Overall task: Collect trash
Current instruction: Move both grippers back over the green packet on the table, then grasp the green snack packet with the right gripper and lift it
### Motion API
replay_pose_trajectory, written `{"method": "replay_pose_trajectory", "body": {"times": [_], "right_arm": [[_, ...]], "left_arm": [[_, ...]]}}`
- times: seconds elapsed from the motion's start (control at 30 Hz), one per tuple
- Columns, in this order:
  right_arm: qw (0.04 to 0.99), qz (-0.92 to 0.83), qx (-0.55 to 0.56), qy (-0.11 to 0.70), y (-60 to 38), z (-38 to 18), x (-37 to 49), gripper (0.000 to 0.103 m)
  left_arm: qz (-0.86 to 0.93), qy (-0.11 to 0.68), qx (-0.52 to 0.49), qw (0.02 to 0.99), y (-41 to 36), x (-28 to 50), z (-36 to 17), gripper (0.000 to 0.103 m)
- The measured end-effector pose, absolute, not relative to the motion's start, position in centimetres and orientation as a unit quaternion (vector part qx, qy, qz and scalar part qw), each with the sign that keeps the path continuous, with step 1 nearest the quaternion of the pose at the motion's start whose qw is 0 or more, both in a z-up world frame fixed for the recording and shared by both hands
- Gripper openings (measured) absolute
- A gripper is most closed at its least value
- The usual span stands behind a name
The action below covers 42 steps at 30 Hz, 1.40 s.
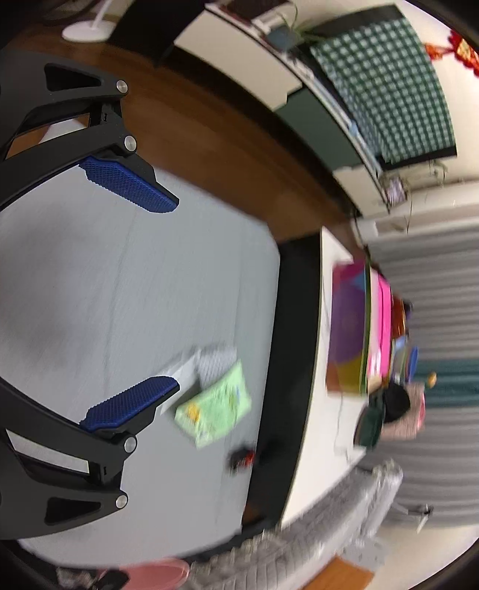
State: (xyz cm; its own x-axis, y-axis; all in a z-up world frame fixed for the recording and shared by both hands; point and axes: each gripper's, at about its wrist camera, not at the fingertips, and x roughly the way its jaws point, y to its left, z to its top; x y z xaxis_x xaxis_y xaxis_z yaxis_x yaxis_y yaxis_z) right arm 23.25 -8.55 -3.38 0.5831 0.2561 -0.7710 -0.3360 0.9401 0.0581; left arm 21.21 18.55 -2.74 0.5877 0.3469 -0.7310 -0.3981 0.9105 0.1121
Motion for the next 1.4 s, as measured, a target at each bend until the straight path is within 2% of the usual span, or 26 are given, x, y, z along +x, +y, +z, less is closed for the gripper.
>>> {"method": "replay_pose_trajectory", "body": {"times": [0.1,0.37,0.8,0.9,0.93,0.97,1.03,1.1,1.2,1.4], "right_arm": [[0.884,0.166,-0.063,0.433,-7.0,-5.1,25.4,0.098],[0.854,0.216,-0.047,0.471,-1.6,-9.8,31.5,0.098],[0.829,0.254,-0.143,0.478,8.7,-14.7,36.7,0.096],[0.826,0.24,-0.152,0.487,8.9,-16.0,36.9,0.056],[0.828,0.246,-0.143,0.483,8.6,-15.9,36.7,0.048],[0.833,0.251,-0.141,0.473,8.4,-15.7,36.4,0.045],[0.835,0.266,-0.139,0.461,8.1,-15.1,35.8,0.024],[0.846,0.266,-0.14,0.441,7.5,-14.1,35.1,0.014],[0.862,0.26,-0.123,0.417,5.6,-12.3,34.5,0.005],[0.876,0.234,-0.051,0.419,-0.2,-8.8,33.9,0.002]], "left_arm": [[0.241,0.416,-0.022,0.877,20.6,22.1,-4.2,0.087],[0.258,0.454,-0.093,0.848,25.7,23.4,-5.9,0.087],[0.251,0.481,-0.1,0.834,26.4,24.8,-7.2,0.087],[0.246,0.488,-0.1,0.832,26.3,25.0,-7.4,0.087],[0.242,0.49,-0.101,0.832,26.2,25.0,-7.5,0.087],[0.24,0.491,-0.102,0.831,26.2,25.1,-7.5,0.087],[0.237,0.492,-0.104,0.831,26.2,25.1,-7.5,0.087],[0.239,0.492,-0.104,0.831,26.2,25.0,-7.4,0.087],[0.239,0.492,-0.104,0.831,26.1,25.0,-7.4,0.087],[0.238,0.493,-0.095,0.832,25.3,25.5,-7.5,0.087]]}}
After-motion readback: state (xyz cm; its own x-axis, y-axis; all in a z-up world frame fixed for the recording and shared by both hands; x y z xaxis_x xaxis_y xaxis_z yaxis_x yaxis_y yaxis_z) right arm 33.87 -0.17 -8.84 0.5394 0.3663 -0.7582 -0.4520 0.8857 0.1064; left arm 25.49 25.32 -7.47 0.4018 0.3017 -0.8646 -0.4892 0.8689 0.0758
